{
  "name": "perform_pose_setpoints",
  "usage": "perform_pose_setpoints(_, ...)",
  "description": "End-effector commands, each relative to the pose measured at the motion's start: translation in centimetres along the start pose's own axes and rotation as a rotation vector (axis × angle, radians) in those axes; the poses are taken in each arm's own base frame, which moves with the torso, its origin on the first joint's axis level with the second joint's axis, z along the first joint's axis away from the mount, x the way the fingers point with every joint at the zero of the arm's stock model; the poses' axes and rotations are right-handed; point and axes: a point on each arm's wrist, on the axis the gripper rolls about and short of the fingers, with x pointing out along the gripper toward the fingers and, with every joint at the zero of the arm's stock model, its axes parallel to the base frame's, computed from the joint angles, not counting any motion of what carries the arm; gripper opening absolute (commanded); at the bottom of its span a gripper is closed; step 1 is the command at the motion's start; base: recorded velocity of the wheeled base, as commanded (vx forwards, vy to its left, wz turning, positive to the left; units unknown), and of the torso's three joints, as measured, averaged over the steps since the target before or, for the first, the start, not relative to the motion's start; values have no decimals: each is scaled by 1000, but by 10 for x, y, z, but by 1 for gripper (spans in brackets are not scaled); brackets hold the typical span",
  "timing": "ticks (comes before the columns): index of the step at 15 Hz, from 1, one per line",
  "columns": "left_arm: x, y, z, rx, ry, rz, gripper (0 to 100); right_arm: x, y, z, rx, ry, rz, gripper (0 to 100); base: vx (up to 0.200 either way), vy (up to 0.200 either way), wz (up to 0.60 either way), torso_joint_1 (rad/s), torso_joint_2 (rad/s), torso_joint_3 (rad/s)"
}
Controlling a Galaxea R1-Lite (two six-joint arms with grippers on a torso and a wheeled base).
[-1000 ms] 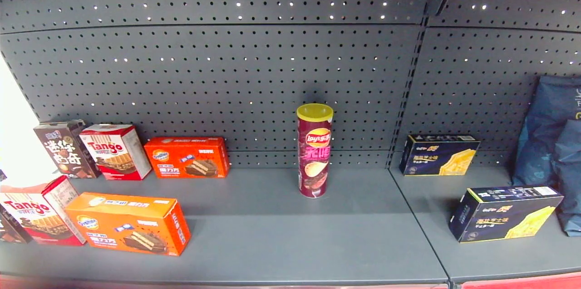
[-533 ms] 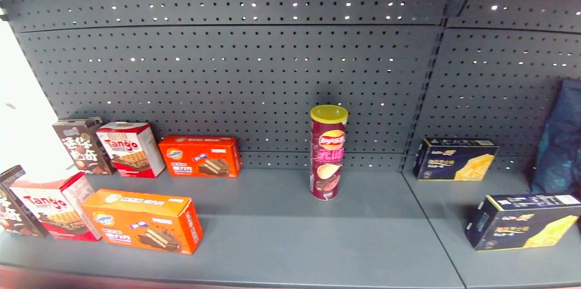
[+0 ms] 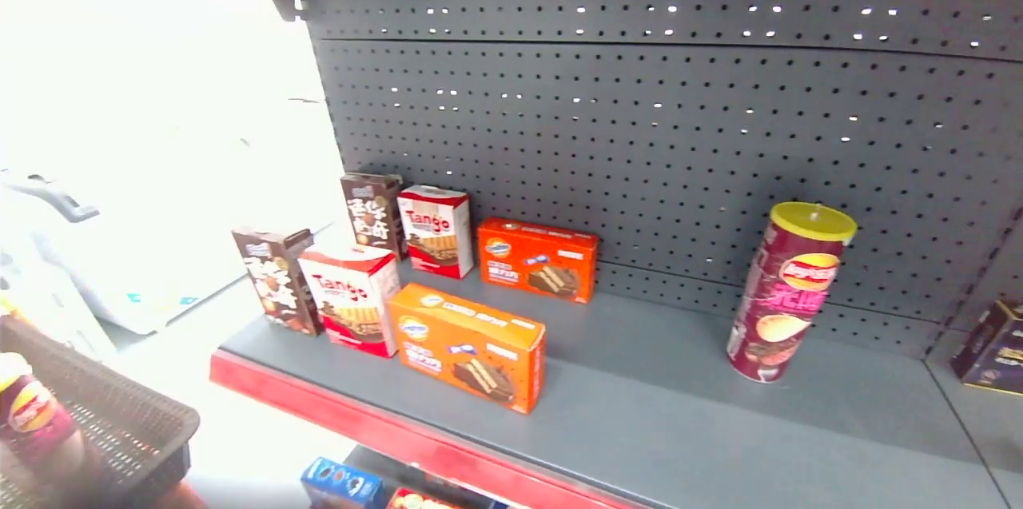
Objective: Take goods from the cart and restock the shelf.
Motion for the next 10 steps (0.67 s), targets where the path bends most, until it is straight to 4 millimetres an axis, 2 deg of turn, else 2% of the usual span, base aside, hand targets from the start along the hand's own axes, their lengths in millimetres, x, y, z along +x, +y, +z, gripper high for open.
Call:
perform_pose_setpoints(1, 0, 0, 0, 2, -1, 0, 100, 0, 0, 0, 0, 2, 0, 100, 0, 0, 600, 2, 2, -2)
perform_pose_setpoints(8, 0, 0, 0, 2, -1, -2, 100, 0, 0, 0, 0, 2, 0, 100, 0, 0, 600, 3, 2, 2)
perform_pose_setpoints(10, 0, 0, 0, 2, -1, -2, 100, 0, 0, 0, -2, 2, 0, 100, 0, 0, 0, 0, 0, 0)
